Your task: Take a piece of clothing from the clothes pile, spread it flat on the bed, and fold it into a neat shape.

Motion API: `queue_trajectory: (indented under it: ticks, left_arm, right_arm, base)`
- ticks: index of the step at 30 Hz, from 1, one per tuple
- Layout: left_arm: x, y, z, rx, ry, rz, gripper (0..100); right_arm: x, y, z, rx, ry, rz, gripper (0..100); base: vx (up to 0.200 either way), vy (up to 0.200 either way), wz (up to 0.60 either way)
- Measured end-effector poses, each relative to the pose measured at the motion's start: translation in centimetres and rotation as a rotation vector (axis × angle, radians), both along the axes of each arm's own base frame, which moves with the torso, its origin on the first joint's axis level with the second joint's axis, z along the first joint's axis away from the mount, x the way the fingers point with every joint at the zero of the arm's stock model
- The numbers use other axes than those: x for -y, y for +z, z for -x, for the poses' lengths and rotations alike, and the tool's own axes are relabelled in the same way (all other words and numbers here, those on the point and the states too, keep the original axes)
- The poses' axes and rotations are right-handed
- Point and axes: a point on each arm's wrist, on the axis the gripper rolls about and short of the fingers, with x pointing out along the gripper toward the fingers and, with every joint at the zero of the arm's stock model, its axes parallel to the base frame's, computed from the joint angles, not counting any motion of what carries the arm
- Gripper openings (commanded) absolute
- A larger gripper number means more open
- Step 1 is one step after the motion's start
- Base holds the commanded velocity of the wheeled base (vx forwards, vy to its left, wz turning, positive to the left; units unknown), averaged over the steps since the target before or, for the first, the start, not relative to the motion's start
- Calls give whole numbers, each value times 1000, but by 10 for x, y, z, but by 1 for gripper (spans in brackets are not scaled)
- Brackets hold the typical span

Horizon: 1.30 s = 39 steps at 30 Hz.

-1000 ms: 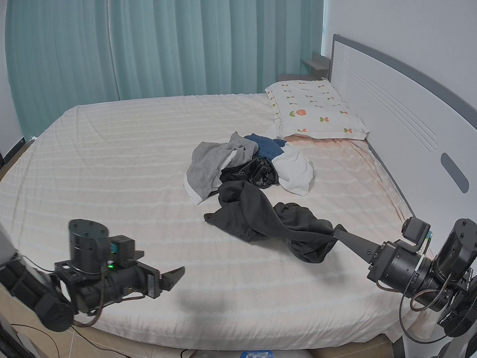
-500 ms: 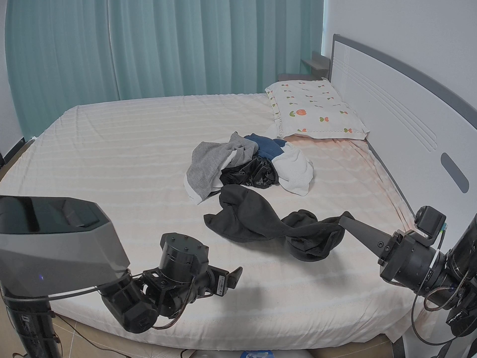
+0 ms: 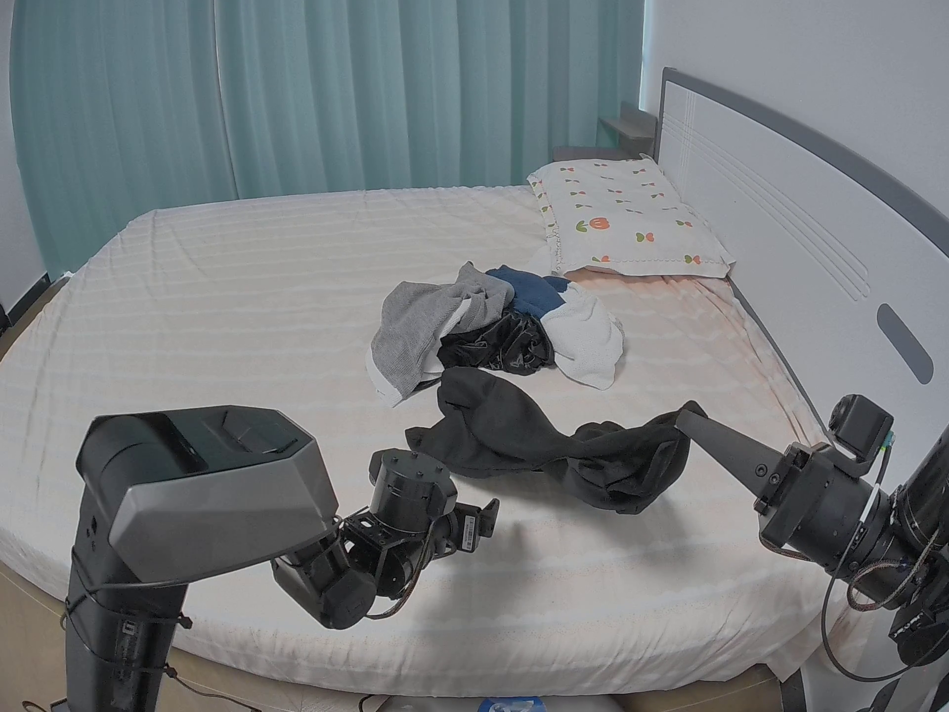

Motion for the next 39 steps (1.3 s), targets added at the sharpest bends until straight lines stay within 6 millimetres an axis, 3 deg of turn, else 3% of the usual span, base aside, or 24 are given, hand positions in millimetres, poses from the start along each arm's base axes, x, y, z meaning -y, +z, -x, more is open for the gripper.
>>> queue_trajectory:
  ticks: [9,20,21,26,32,39]
  left_arm:
    - [4,-12,-46,78,84,30,100]
    - [-1,-39,-85,120,153,44,100]
    - [-1,-41,-87,120,157,44,0]
    - [-2,-48,-89,104,178,75,0]
    - [-13,-43,-85,68,224,135,0]
    - [-34,-4,-60,26,276,212,0]
  right_arm:
    - [-1,8,0,29,3,-24,0]
    - [-2,14,-3,52,2,-42,0]
    - [-2,14,-4,50,0,-40,0]
    - [-3,11,-6,43,-6,-34,0]
    - [-1,7,-11,28,-24,-22,0]
    - [5,0,-24,3,-65,2,0]
  base:
    - [0,0,0]
    - [0,0,0]
    - [0,0,0]
    - [0,0,0]
    - [0,0,0]
    - [0,0,0]
